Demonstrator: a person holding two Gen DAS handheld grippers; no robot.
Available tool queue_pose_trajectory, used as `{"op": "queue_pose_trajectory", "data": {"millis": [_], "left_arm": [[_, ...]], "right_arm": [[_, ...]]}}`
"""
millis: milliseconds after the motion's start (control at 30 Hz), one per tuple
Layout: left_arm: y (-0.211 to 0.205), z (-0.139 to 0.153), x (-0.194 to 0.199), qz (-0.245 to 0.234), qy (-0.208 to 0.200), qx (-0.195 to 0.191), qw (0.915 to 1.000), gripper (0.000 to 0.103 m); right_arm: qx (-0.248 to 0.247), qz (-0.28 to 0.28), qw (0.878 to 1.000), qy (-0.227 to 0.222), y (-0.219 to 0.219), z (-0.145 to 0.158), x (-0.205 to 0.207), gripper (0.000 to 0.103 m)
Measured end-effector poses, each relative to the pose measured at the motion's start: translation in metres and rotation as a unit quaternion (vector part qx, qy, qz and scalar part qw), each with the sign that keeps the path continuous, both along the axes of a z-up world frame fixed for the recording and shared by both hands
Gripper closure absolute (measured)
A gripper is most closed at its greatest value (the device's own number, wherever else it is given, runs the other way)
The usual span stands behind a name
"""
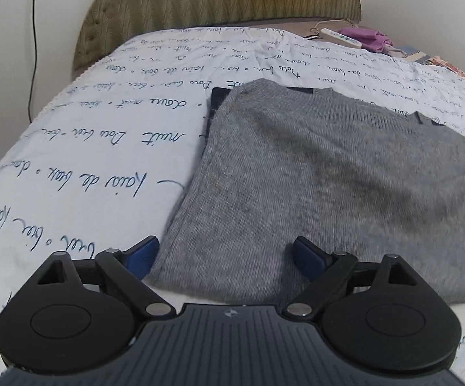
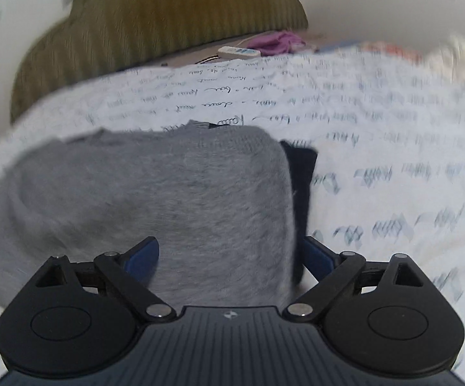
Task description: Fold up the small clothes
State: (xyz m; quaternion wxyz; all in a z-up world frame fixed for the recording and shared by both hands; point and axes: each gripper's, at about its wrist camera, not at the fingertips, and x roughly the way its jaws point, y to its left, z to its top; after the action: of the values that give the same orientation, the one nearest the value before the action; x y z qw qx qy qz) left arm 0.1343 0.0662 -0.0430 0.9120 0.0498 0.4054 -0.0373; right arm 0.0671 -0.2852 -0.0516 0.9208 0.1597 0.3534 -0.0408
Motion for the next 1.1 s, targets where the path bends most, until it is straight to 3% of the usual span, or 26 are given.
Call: {"op": "queue_pose_trajectory", "data": {"millis": [233, 433, 600, 700, 800, 867, 1000, 1067, 1100], "left_arm": [[0.004, 0.0, -0.009, 0.008, -0.004, -0.008, 0.9999, 0.007], [0.026, 0.013, -0.01, -0.025, -0.04, -0.014, 0.9988, 0.009], [0.043, 0.013, 0.004, -0.056, -0.035, -0.04, 0.997, 0.017], [0.042, 0.015, 0.009, -0.076, -0.052, -0.041, 0.9948, 0.02], [0.041, 0.018, 0.017, -0.054, -0.102, -0.024, 0.9931, 0.017], [0.042, 0.017, 0.025, -0.046, -0.121, -0.032, 0.9911, 0.016], [0.042, 0.007, 0.033, -0.067, -0.067, -0.059, 0.9938, 0.017], [0.041, 0.001, 0.027, -0.082, -0.057, -0.052, 0.9936, 0.018], [0.041, -0.002, 0.024, -0.087, -0.055, -0.043, 0.9937, 0.024]], "right_arm": [[-0.051, 0.039, 0.998, -0.008, 0.032, 0.01, -0.008, 0.007], [-0.01, 0.016, 1.0, -0.001, 0.008, 0.003, -0.017, 0.007], [-0.017, 0.006, 1.0, -0.001, 0.004, -0.001, -0.028, 0.007], [-0.041, -0.019, 0.997, -0.056, 0.002, 0.012, -0.032, 0.007], [-0.103, -0.023, 0.989, -0.108, 0.003, 0.024, -0.019, 0.007], [-0.114, -0.012, 0.989, -0.097, 0.0, 0.018, 0.002, 0.007], [-0.07, 0.005, 0.995, -0.064, -0.005, -0.004, 0.025, 0.007], [-0.083, 0.007, 0.995, -0.051, 0.0, -0.012, 0.027, 0.007], [-0.092, 0.009, 0.995, -0.05, 0.002, -0.015, 0.028, 0.007]]}}
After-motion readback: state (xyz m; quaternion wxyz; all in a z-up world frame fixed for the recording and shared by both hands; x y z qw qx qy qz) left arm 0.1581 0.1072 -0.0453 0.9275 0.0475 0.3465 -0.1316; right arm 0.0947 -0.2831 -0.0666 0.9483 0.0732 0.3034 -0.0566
